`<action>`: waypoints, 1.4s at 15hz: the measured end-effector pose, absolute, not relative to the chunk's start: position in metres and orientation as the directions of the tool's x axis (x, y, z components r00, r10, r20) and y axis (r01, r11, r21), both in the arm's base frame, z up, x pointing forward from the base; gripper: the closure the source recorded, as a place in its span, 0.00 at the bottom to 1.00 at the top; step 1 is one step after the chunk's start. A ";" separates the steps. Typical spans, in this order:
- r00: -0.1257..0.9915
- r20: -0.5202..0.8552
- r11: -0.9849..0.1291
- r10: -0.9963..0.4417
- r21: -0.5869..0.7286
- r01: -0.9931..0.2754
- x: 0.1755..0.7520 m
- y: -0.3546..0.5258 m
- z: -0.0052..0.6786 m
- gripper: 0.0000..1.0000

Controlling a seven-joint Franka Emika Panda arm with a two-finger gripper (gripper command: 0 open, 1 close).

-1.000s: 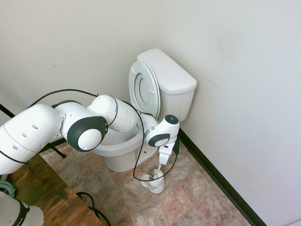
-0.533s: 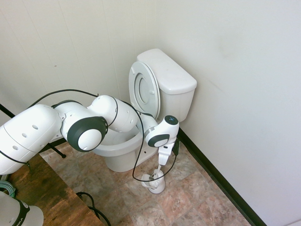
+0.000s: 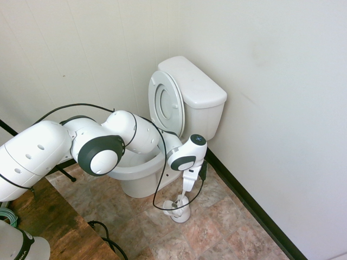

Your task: Clean the toilet

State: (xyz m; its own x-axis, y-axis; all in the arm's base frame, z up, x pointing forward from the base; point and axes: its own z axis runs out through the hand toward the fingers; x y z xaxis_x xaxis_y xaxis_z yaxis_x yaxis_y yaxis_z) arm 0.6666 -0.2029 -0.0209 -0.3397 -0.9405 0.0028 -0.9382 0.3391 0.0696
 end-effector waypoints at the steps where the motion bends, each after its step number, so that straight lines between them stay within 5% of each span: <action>1: -0.340 0.002 0.339 -0.941 0.070 -0.938 0.666 -0.203 -0.021 1.00; 11: -0.289 0.013 0.289 -0.957 0.034 -0.957 0.659 -0.201 -0.026 1.00; 21: -0.252 0.050 0.248 -0.967 -0.069 -0.966 0.577 -0.157 -0.022 1.00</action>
State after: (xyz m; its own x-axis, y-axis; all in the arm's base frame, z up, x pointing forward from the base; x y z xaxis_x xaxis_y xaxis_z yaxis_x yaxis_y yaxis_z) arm 0.5770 -0.1574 -0.0224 -0.2518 -0.9665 0.0496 -0.9663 0.2481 -0.0690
